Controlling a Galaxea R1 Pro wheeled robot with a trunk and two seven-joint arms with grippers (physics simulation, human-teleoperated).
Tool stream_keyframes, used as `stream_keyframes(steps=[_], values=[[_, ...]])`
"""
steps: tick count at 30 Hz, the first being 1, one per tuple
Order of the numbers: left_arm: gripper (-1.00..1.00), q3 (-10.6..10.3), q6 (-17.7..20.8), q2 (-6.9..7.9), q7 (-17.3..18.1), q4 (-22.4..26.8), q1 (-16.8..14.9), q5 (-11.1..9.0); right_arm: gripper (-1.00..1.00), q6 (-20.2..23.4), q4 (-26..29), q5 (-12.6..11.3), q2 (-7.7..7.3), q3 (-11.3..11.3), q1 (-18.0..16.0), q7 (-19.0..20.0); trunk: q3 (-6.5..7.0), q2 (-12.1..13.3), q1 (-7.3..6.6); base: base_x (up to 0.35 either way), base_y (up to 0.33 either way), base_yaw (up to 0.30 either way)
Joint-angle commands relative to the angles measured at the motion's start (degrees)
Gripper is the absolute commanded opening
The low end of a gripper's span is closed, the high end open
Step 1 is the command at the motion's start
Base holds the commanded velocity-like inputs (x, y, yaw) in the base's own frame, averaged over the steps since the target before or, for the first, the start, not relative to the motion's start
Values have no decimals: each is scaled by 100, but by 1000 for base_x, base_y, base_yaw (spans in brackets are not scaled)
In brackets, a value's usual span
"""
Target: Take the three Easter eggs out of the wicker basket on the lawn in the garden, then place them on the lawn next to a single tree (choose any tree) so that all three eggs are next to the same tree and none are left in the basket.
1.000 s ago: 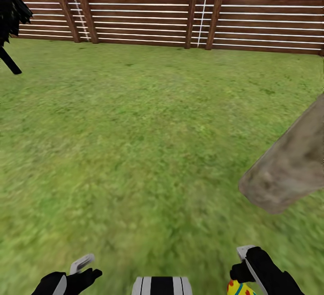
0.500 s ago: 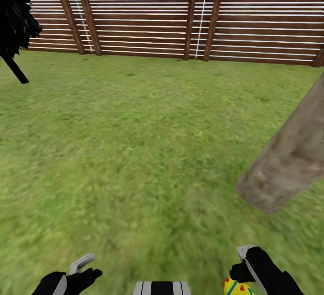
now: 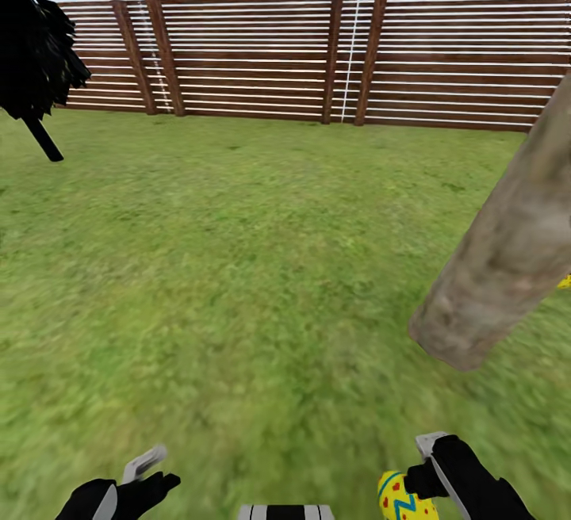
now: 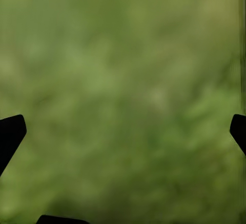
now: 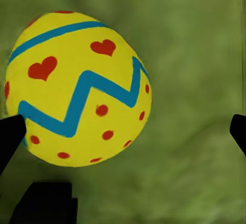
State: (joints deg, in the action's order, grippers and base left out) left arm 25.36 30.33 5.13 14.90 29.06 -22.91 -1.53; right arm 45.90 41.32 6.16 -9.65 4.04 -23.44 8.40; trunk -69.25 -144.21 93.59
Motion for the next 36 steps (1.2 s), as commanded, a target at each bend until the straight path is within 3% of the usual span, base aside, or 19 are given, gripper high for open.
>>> stream_keyframes(steps=[1,6,28,36], values=[[100,30,44,-3,15,5,-3,-14,100,25,8,61,-6,18,-2,47,18,0,-4,-7,0,0],[100,30,36,-3,9,3,-2,-6,100,25,9,61,-11,18,-2,47,129,6,-16,-88,0,0],[100,30,35,-12,1,3,-3,3,100,25,8,68,23,20,-2,47,616,36,-73,-332,0,0],[100,30,37,-10,-5,3,-3,0,100,25,10,70,25,21,-2,47,794,46,-94,-60,0,0]])
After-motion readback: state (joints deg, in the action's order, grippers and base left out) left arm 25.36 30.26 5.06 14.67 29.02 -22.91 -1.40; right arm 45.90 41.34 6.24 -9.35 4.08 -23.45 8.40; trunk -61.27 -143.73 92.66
